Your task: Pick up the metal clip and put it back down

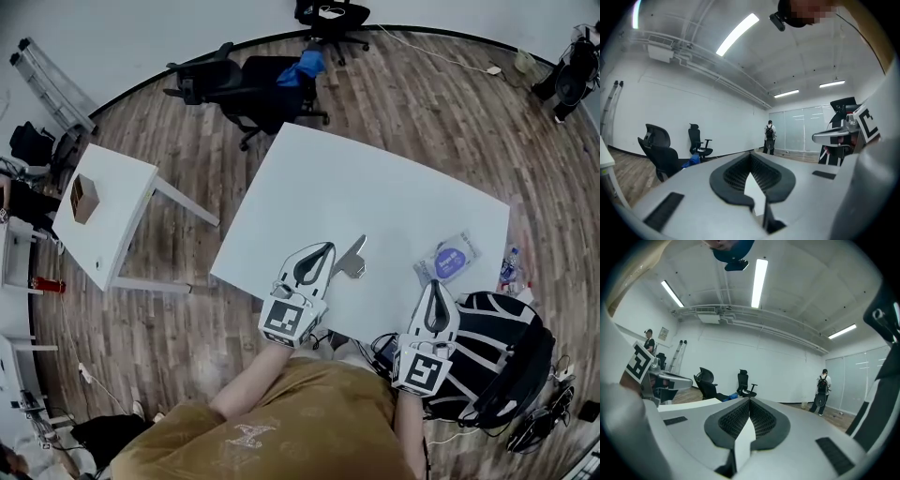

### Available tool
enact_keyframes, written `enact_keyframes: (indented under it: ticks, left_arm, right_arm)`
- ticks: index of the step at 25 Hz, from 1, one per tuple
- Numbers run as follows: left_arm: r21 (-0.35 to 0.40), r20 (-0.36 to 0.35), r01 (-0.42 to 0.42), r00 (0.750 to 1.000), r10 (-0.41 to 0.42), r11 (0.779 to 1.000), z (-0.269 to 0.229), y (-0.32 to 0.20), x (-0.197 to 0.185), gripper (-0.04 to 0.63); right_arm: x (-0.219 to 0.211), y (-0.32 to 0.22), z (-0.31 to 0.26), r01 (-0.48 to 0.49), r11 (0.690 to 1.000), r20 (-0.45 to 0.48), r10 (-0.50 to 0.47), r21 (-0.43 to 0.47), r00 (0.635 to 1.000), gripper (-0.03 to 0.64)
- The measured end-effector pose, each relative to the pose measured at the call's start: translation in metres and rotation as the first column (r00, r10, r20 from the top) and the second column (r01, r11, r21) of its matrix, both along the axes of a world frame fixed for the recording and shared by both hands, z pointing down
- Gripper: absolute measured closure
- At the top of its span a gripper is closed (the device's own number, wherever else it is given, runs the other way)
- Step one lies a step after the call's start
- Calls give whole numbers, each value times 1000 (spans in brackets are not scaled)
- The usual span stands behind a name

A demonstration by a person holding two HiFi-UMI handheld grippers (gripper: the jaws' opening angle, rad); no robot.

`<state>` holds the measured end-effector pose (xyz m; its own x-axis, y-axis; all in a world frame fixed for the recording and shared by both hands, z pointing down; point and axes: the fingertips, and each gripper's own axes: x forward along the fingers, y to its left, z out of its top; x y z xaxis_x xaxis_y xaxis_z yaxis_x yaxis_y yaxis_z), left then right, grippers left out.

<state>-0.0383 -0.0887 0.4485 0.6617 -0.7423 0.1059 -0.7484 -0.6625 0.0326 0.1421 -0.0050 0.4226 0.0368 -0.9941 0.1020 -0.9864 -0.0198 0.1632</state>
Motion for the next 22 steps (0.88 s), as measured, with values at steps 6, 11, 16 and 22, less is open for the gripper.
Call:
enact_keyframes:
  ticks: [6,11,16,22]
  left_arm:
    - [82,-4,4,1000,-4,997,-25,5,11,589]
    - [76,-11,27,1000,-26,997,-26,7,12,589]
    - [52,-14,6,1000,-6,999,-29,10,9,589]
    - [55,-18,-31,999,32,998,-28,15,13,589]
  right_arm:
    - [-5,-1,-24,11,999,29,-12,42,999,611]
    - [-2,2,-22,-1,999,33,-1,37,999,611]
    - [-4,3,-20,-4,1000,37,3,28,999,611]
    - [-3,5,-16,-13,1000,52,12,22,999,611]
